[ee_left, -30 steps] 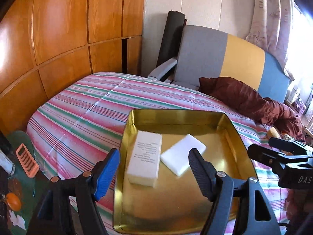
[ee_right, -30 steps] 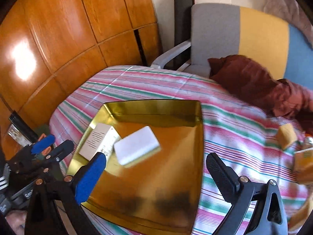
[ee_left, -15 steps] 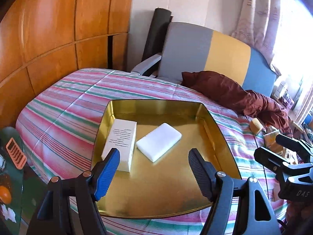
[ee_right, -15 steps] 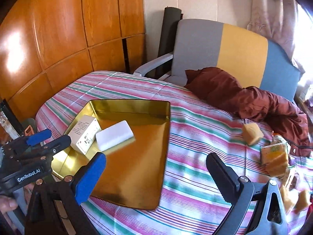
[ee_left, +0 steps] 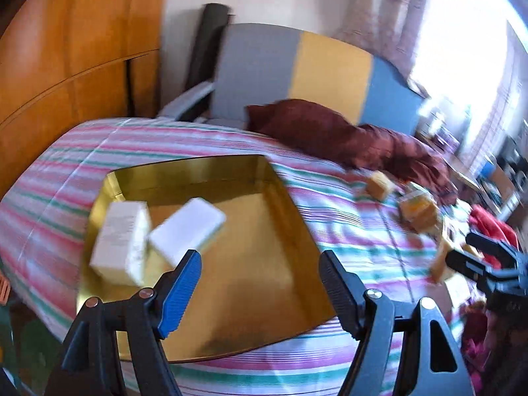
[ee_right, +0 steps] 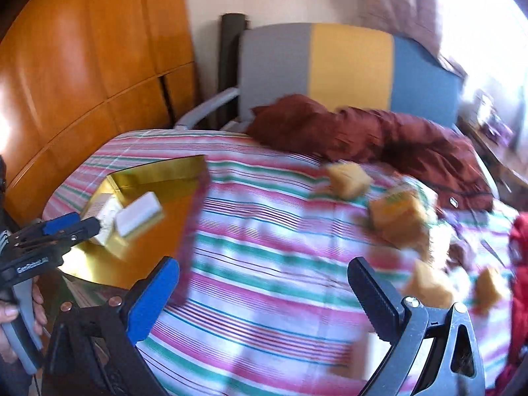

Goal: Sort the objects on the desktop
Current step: 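Grasp the yellow knit toy with the right gripper while the left grasps the barcode box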

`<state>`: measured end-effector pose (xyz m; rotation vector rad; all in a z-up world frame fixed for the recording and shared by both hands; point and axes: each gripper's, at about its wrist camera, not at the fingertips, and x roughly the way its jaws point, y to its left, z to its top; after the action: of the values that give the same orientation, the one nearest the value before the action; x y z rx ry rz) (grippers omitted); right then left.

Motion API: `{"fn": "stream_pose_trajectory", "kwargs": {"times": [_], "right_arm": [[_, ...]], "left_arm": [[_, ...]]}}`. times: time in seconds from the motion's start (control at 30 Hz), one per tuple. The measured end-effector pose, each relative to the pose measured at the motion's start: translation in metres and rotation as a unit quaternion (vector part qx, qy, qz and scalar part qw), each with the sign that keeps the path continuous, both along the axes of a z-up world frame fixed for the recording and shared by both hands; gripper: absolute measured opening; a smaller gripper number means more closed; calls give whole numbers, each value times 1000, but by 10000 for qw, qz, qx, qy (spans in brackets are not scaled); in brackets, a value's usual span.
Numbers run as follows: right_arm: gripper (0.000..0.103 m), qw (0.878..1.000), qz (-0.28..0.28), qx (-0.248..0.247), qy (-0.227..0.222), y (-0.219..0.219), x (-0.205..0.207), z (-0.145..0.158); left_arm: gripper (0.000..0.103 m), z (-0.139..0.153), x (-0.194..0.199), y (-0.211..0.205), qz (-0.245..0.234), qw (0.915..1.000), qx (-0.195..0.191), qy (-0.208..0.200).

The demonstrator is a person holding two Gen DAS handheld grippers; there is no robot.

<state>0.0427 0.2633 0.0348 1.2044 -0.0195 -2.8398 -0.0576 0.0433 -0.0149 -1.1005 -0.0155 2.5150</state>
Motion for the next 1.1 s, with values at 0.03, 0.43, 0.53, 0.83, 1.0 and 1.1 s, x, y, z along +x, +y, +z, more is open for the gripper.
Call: {"fn": "stream_pose_trajectory", "kwargs": {"times": [0.03,0.43,0.53,0.83,1.0,1.1], "right_arm": [[103,9999,-118,-45,-42,15,3,1],[88,9826,-1257,-511,-1268,187,63,12],[87,9725,-1183,-264,-1987,212,74,-4],[87,9312,-1403,-448,-3335,250,70,-55],[70,9071,-1494,-412,-3914,259,59,-76],[62,8961,-1448,-232,-4188,259,57,-84]], "left_arm": [[75,1,2,11,-178,9998,-49,40],[74,-3,63,152,-3047,9477,-769,555],[74,-9,78,180,-3626,9263,-843,581],[74,-29,90,243,-4512,8850,-1055,450],[75,-36,92,265,-5053,8556,-1052,390],[75,-44,94,280,-5266,8412,-1178,342]]}}
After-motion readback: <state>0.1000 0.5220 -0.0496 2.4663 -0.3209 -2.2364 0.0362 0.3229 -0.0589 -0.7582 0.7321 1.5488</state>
